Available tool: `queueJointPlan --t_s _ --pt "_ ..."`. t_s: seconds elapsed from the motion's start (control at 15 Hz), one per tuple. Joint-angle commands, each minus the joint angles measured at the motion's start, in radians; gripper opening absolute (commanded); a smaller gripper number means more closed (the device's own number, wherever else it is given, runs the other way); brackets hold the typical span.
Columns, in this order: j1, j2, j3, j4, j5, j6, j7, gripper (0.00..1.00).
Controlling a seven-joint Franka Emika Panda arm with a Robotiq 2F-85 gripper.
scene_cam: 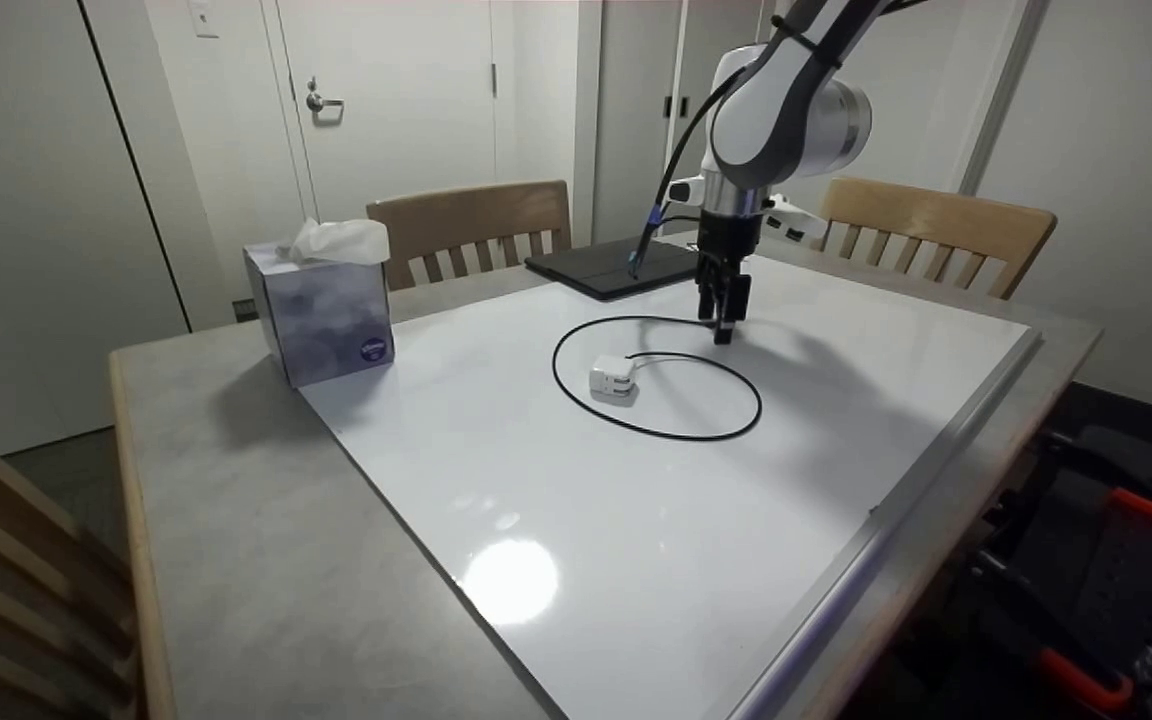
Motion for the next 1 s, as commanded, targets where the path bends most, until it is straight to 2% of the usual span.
queueJointPlan --t_s 0.0,0.53,0.8,0.93 --pt "-0.019 0.006 0.017 -0.004 -0.016 0.008 0.018 0.58" --pt "-0.005 -0.02 0.017 -0.035 -0.024 0.011 0.032 0.02" --pt "0.014 -0.042 0.007 -0.05 -0.051 -0.005 0.055 0.02" --pt "0.013 -0.057 0.023 -0.056 -0.07 -0.026 0.034 0.02"
